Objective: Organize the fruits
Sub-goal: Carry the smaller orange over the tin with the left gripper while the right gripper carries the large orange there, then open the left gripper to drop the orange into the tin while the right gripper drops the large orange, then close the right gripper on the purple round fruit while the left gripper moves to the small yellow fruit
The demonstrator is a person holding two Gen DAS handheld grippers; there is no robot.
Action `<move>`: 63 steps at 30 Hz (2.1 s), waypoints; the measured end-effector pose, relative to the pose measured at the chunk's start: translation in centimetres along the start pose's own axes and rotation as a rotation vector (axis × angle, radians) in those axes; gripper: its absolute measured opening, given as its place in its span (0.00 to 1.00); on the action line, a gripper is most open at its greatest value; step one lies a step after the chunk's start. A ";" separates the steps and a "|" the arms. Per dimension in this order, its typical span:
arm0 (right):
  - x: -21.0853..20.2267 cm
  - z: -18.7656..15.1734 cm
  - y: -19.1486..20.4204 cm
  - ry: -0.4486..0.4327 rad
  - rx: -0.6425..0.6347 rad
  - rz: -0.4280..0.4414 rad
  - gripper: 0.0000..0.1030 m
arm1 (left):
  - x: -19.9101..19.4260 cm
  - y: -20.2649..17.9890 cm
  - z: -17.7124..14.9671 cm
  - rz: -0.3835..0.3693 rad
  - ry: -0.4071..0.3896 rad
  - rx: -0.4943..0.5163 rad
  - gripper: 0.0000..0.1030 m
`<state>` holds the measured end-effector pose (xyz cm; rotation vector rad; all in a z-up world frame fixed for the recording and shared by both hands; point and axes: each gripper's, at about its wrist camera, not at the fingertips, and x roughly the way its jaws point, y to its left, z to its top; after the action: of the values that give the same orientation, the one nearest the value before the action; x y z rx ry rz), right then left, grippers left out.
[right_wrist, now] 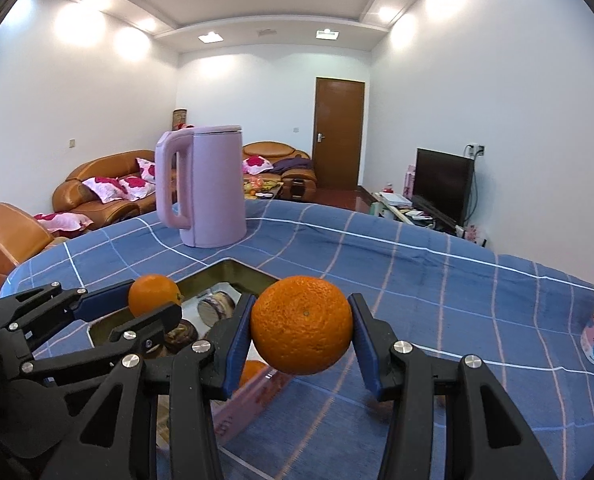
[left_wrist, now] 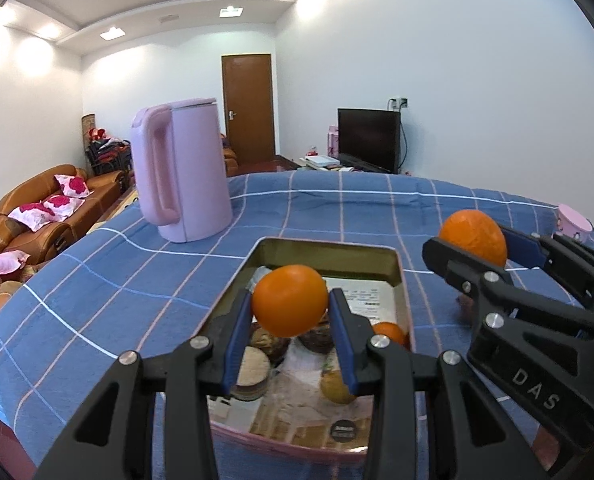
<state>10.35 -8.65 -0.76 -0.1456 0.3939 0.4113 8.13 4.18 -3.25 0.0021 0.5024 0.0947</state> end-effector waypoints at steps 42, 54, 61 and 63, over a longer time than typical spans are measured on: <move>6.5 -0.9 1.9 0.206 -0.013 0.103 0.55 | 2.2 2.7 -1.0 0.004 0.107 -0.026 0.44; 2.4 -1.0 -1.6 0.150 0.036 0.050 0.66 | 0.4 2.5 -0.6 0.029 0.041 -0.035 0.92; -0.5 -2.2 -6.8 0.167 0.062 -0.094 0.66 | 0.0 1.4 -0.6 0.023 0.032 -0.035 0.92; -0.5 -2.4 -8.2 0.183 0.081 -0.132 0.66 | 0.0 0.7 -0.5 0.017 0.028 -0.027 0.92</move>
<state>12.53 -16.75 -2.32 -0.1302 0.5769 0.2519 7.78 4.90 -3.68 -0.0213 0.5296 0.1183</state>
